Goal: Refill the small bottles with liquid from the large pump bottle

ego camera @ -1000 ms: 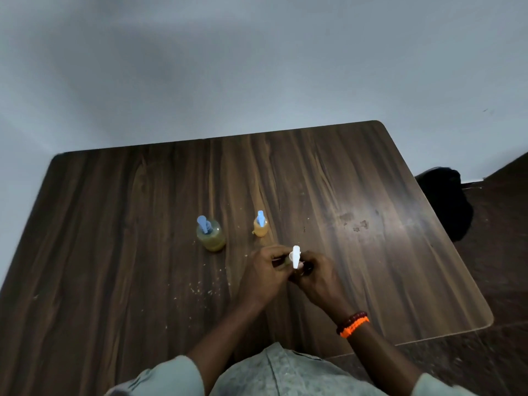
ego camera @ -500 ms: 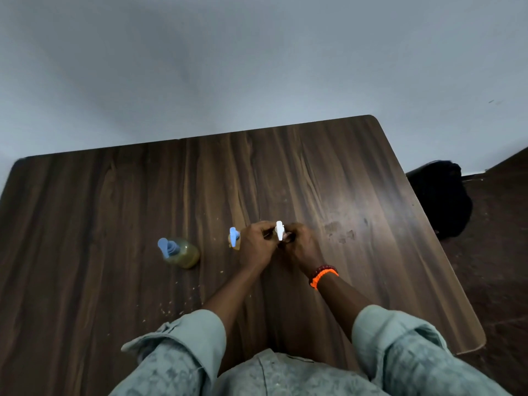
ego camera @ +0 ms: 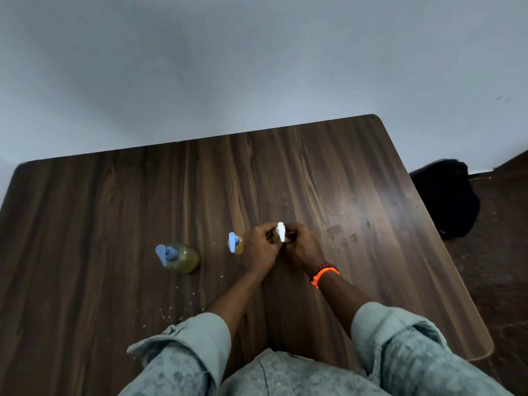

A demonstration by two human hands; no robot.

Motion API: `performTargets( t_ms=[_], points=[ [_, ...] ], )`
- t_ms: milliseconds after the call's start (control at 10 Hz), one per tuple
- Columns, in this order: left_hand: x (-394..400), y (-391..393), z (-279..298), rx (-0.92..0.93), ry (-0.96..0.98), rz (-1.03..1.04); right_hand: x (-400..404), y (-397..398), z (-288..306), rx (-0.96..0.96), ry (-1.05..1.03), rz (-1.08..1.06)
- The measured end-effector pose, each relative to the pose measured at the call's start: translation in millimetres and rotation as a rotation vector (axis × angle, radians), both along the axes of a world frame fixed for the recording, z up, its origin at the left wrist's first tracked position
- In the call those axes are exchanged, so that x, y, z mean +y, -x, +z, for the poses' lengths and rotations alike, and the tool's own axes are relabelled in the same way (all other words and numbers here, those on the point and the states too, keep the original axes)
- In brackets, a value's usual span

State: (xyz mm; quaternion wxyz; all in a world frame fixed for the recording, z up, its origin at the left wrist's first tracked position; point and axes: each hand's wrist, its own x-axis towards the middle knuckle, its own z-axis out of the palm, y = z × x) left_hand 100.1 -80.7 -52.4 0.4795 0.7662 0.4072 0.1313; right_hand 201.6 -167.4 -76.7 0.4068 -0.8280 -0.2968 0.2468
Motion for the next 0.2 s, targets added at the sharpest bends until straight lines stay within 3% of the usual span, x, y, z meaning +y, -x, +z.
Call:
performTargets(
  t_ms=[200],
  points=[
    [-12.2,9.0,5.2,-0.012,0.032,0.004,-8.9,-0.6,5.7,0.095,0.109,-0.010]
  ],
)
